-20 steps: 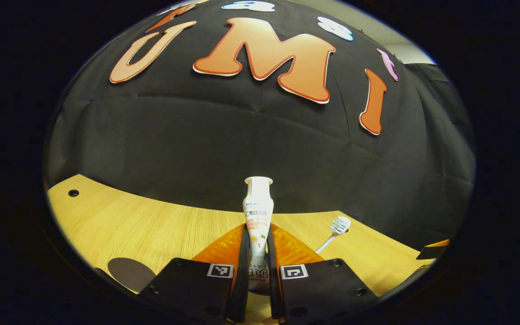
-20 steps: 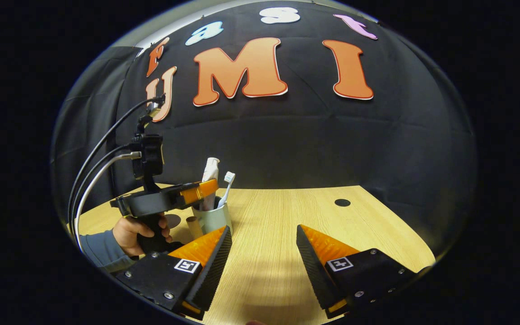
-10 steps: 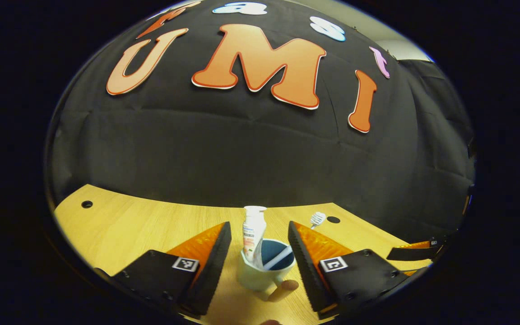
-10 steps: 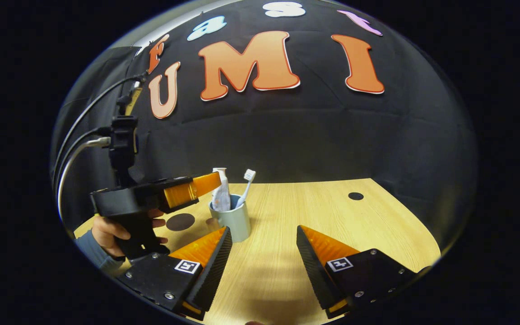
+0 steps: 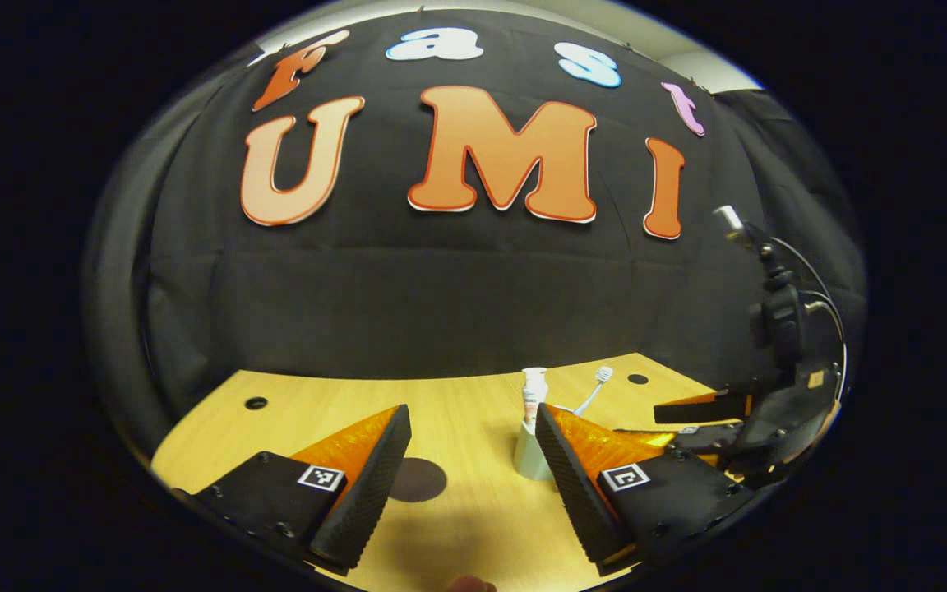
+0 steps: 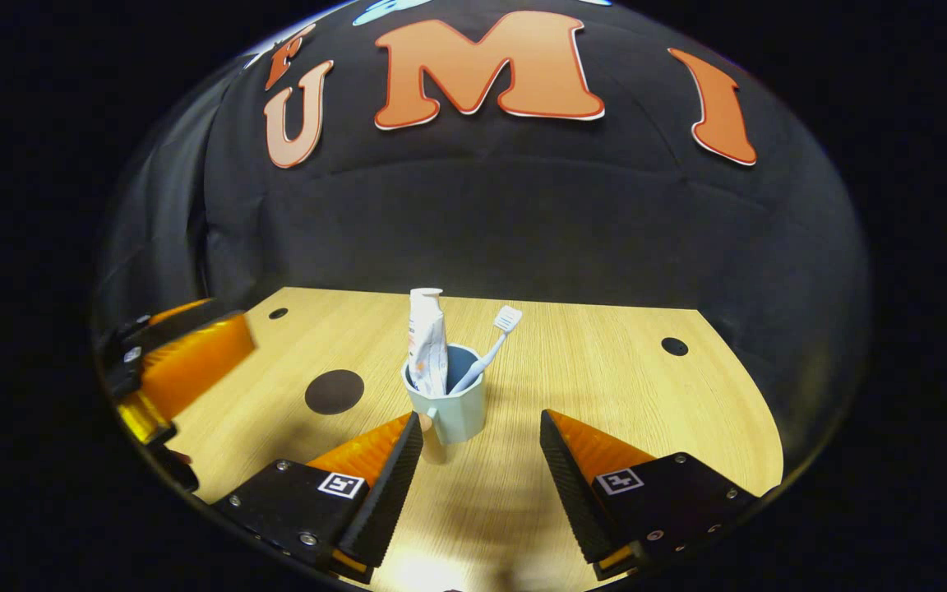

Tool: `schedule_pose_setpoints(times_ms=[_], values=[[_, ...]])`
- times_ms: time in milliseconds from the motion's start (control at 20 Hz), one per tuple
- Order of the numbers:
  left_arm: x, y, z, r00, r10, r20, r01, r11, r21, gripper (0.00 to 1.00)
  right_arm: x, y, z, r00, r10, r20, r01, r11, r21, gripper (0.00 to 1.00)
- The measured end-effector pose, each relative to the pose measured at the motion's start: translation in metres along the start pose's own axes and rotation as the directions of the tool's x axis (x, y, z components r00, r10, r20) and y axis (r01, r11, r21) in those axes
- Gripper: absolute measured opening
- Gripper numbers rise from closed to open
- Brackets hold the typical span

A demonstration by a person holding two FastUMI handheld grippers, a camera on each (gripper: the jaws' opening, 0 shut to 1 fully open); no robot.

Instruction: Put the toothbrush and toothpaste on the desktop into the cup, then pick up the cup and place it on the coaster on the desktop.

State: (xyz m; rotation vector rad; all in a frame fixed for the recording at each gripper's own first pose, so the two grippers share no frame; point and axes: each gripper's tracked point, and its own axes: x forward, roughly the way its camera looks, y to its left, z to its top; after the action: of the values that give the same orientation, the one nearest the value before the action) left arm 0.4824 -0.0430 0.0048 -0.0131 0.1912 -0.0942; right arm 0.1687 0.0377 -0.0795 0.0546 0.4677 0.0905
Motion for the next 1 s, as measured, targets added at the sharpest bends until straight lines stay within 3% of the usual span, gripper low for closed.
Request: schedule_pose_setpoints(times_ms=[150, 450, 550, 700, 800, 1000], values=[[-0.036, 0.012, -0.001, 1.000, 0.007, -0.005, -0.007, 1.000, 0.007, 0.97, 0.005, 0.021, 0.001, 0.996, 0.030, -0.084, -0.028, 0.999, 0.032, 0.87], [-0.093, 0.041, -0.006, 0.999, 0.052, 0.012, -0.053, 0.998, 0.038, 0.98, 0.021, 0.042, -0.010, 0.954, 0.017, -0.301, -0.002, 0.999, 0.050, 0.87], [-0.105, 0.053, -0.013, 0.998, 0.069, 0.007, -0.069, 0.997, 0.029, 0.98, 0.028, 0.048, -0.012, 0.933, 0.023, -0.359, 0.003, 0.997, 0.073, 0.86], [-0.116, 0.069, -0.029, 0.996, 0.087, -0.026, -0.087, 0.996, 0.003, 0.98, 0.039, 0.061, -0.021, 0.879, 0.059, -0.474, 0.020, 0.987, 0.161, 0.84], [-0.121, 0.075, -0.038, 0.995, 0.092, -0.047, -0.092, 0.996, -0.005, 0.98, 0.048, 0.051, -0.026, 0.856, 0.005, -0.516, 0.086, 0.985, 0.153, 0.82], [-0.127, 0.087, -0.051, 0.992, 0.105, -0.067, -0.106, 0.994, -0.020, 0.98, 0.057, 0.048, -0.037, 0.809, -0.034, -0.586, 0.152, 0.976, 0.153, 0.77]])
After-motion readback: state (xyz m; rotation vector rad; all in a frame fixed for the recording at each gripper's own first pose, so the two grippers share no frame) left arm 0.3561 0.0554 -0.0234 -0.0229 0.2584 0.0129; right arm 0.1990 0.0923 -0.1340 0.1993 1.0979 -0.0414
